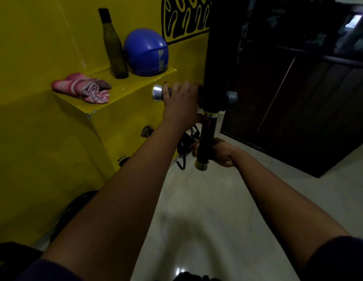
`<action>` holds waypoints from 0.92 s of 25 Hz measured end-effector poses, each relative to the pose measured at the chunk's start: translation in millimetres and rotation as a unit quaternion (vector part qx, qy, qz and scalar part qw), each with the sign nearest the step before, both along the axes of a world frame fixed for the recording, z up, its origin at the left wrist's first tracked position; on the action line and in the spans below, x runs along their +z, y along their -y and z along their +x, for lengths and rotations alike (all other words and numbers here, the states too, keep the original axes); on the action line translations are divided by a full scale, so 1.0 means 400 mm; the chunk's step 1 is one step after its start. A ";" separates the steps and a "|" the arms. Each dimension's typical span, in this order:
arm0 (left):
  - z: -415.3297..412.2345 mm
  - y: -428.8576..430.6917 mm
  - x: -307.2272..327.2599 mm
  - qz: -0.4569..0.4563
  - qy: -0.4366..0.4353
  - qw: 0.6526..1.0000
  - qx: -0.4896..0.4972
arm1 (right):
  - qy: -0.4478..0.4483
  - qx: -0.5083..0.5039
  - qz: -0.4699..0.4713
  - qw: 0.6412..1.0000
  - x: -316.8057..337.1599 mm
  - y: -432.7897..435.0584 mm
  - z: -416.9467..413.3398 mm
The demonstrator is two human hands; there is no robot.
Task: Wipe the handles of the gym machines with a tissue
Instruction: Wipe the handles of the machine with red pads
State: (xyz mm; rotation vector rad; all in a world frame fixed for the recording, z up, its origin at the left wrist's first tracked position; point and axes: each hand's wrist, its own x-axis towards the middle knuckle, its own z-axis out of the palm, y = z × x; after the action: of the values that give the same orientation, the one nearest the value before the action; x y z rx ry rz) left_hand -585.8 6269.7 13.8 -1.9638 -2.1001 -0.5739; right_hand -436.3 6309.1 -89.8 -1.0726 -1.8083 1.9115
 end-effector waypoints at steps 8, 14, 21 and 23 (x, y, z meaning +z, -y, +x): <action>-0.001 -0.003 -0.002 0.005 -0.002 1.000 0.002 | -0.205 0.019 -0.259 0.944 0.065 -0.069 -0.031; -0.004 -0.006 -0.005 0.010 -0.007 1.000 0.000 | 0.064 -0.150 -0.180 0.970 0.083 -0.106 -0.002; -0.002 -0.005 -0.005 0.007 -0.008 1.000 0.007 | -0.190 -0.185 -0.048 0.963 -0.003 0.000 -0.031; -0.003 -0.003 -0.006 0.006 -0.003 1.000 0.004 | -0.151 -0.236 0.006 0.960 -0.060 0.055 -0.037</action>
State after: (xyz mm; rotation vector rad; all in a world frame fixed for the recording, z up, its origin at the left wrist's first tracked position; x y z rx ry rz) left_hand -586.9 6271.1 11.6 -1.9487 -2.0952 -0.5779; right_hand -450.9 6287.1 -113.8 -1.0264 -1.2602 1.6606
